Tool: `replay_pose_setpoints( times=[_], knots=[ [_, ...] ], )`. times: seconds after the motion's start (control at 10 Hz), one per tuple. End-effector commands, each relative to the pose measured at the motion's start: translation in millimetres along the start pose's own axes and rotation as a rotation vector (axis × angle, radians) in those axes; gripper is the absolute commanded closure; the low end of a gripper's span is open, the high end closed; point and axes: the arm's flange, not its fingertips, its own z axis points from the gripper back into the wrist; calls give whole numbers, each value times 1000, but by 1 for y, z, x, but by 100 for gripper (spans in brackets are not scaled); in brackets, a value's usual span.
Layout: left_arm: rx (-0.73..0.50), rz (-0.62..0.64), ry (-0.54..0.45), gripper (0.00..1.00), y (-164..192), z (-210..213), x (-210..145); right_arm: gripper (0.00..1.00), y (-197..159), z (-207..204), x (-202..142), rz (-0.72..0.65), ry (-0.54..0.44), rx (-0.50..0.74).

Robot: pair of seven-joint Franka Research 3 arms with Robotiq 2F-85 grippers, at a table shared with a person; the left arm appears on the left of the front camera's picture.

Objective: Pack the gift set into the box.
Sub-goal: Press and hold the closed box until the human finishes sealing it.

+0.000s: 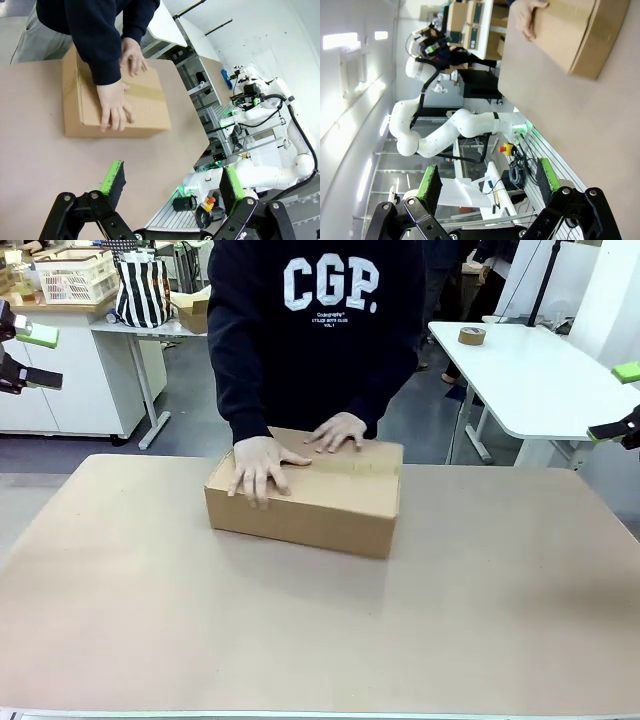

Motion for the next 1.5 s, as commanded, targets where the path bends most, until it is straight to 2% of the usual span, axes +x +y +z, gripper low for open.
replay_pose_setpoints(
  times=[0.0, 1.4],
  knots=[
    [3, 8, 13, 0, -1, 2, 0, 0, 2, 3, -2, 0, 12, -4],
    [3, 8, 13, 0, -1, 2, 0, 0, 2, 3, -2, 0, 12, -4]
  ],
)
